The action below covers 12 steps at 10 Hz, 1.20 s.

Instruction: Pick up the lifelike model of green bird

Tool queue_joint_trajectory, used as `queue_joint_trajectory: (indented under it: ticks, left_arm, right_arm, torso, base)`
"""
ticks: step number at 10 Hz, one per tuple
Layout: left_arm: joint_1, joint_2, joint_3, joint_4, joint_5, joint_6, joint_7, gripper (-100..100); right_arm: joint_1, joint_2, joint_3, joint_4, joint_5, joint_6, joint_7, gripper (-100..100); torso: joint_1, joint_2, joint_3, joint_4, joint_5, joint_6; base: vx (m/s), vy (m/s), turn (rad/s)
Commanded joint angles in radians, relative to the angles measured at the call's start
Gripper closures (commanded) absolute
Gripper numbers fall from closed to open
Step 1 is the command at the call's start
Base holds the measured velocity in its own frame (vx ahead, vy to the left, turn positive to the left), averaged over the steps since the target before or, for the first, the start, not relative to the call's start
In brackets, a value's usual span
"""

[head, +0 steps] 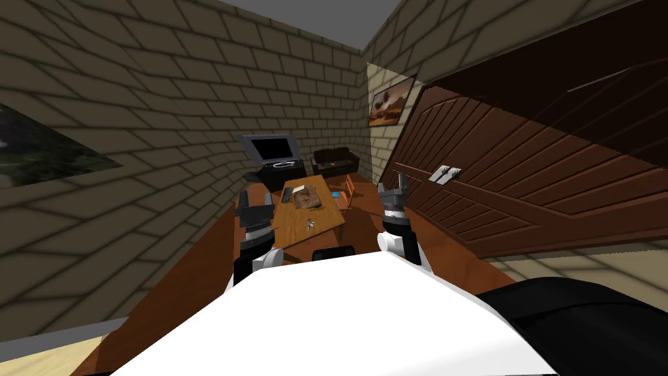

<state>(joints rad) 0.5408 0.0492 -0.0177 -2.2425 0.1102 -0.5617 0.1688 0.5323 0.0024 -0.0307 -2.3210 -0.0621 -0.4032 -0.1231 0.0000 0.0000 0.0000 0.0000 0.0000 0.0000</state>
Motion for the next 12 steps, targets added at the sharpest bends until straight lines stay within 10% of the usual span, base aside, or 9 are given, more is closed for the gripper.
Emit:
queue_joint_trajectory:
  ticks: [1,12]
  left_arm:
    - [0.007,0.033,0.01,0.018,0.01,0.012,0.008,-100]
    - [0.033,0.228,0.126,0.261,0.115,0.173,0.046,-100]
  right_arm:
    - [0.0,0.0,0.0,0.0,0.0,0.0,0.0,0]
    - [0.0,0.0,0.0,0.0,0.0,0.0,0.0,0]
  torso:
    - [0.0,0.0,0.0,0.0,0.0,0.0]
    - [-0.001,0.002,0.001,0.001,-0.001,0.0]
  base:
    - [-0.105,-0.048,-0.145]
    - [-0.084,-0.075,-0.177]
